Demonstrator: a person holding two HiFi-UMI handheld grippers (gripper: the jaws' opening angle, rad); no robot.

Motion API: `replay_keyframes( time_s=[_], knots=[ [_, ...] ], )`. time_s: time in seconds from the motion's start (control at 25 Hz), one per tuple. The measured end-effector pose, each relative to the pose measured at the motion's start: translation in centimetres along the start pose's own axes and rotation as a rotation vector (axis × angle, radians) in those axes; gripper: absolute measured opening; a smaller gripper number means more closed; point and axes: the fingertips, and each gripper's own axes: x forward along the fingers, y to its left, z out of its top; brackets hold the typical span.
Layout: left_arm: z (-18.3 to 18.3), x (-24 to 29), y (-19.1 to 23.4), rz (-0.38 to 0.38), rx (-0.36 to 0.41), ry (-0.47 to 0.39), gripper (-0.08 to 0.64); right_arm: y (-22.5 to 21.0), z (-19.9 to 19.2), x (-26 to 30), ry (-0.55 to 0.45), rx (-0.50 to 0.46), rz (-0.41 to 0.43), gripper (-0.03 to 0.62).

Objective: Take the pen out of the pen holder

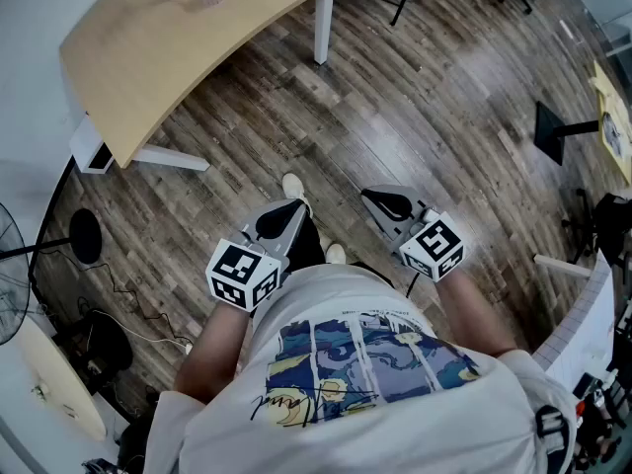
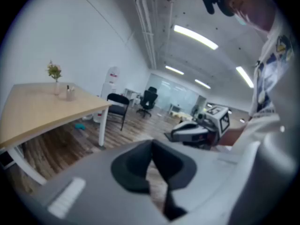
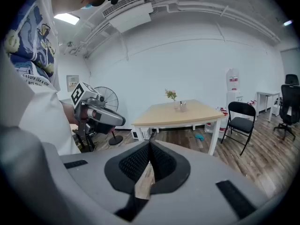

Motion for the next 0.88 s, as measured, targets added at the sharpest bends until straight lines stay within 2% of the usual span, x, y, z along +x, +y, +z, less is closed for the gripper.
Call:
replay_keyframes(
  time_s=[0.16,0.44,0.6,0.72,0.88],
  knots=[
    [2.6,2.3,5.7,0.001,-0.018,-0.018,0.011,-3.6,3.0,4.3,0.015,-0.009,-0.001,0.006],
    [10.6,4.8,15.3,-0.018,0.004,-0.089,0.011,-9.6,10.2,13.1,0.047,-0.070,0.016,0.006],
    [13.4,4.7,20.6,-0.025,-0.045,-0.117,0.011,-12.2,13.9,18.2,0.037,-0.093,0.018,0.006],
    [15.0,4.1,23.7,0.005,-0.080,-0.152,0.011,-13.5,15.8,21.3,0.053,-0.119,0.041,0.008],
    [16.2,3.9,28.2,0.087,-0.113,-0.178,0.011,-15.9,17.9,25.5,0.064,-0.120,0.094,0.020]
  ],
)
